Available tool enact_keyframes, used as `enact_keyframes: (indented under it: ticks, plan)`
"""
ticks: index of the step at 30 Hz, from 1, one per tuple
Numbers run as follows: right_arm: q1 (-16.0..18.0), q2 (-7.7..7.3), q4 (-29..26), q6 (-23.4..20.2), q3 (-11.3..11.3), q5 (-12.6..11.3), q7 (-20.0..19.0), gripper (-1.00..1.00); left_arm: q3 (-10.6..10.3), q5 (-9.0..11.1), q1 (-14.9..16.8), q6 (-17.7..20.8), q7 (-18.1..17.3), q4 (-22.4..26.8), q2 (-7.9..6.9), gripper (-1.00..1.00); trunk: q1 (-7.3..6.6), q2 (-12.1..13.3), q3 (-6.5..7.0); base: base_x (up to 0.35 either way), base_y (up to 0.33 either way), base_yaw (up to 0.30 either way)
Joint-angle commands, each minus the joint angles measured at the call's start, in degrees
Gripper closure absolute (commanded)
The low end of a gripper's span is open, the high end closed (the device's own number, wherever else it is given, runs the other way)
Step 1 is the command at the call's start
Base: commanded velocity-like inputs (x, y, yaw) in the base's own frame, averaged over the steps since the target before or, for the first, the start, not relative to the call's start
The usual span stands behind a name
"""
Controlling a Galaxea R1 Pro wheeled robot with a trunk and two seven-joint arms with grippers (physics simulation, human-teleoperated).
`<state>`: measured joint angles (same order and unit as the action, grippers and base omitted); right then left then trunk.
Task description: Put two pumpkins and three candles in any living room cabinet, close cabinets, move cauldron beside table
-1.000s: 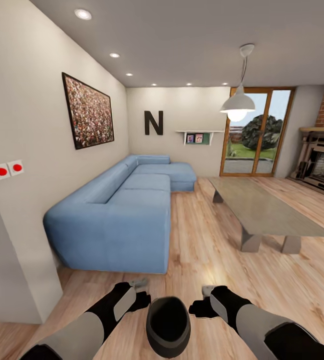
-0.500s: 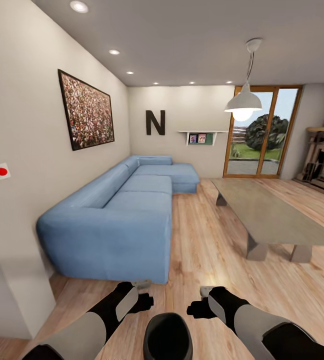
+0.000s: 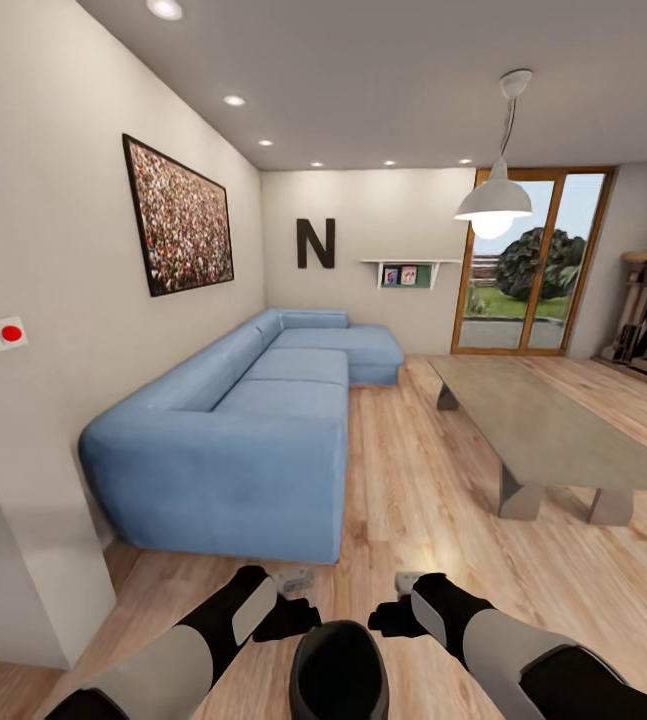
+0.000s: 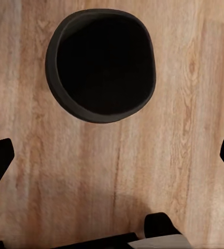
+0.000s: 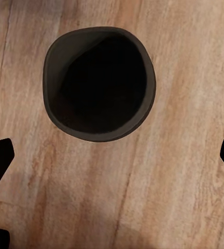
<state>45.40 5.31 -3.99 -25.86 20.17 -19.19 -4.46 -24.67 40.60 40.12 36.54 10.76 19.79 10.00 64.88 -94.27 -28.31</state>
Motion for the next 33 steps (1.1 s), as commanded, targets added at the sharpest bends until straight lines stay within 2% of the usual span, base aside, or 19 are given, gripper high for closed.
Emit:
enact_keyframes:
  ticks: [1, 13, 20, 29, 33]
  plan:
    - [0.04, -0.01, -0.06, -0.25, 0.48, -0.34, -0.11, -1.0, -0.2, 0.53, 0.04, 0.2, 0.45, 0.02, 0.0, -1.0, 0.22, -0.45, -0.25, 0.0, 0.0, 0.0]
    - [0.04, 0.07, 0.08, -0.41, 0.39, -0.33, -0.14, -1.0, -0.2, 0.53, 0.04, 2.44, 0.32, -0.1, 0.0, -1.0, 2.86, -5.26, -2.93, 0.0, 0.0, 0.071]
    - [-0.04, 2.54, 0.15, -0.28, 0.4, -0.3, -0.19, -1.0, -0.2, 0.5, 0.03, 2.4, 0.32, -0.1, 0.0, -1.0, 4.4, -8.07, -4.79, 0.0, 0.0, 0.085]
    - [-0.13, 3.02, 0.13, -0.25, 0.4, -0.32, -0.19, -1.0, -0.2, 0.15, 0.03, 2.31, 0.32, -0.1, 0.0, -1.0, 6.37, -11.68, -7.19, 0.0, 0.0, 0.04]
    - [-0.14, 3.04, 0.12, -0.25, 0.34, -0.38, -0.19, -1.0, -0.2, 0.1, 0.04, 2.24, 0.32, -0.1, 0.0, -1.0, 7.25, -13.29, -8.16, 0.0, 0.0, -0.108]
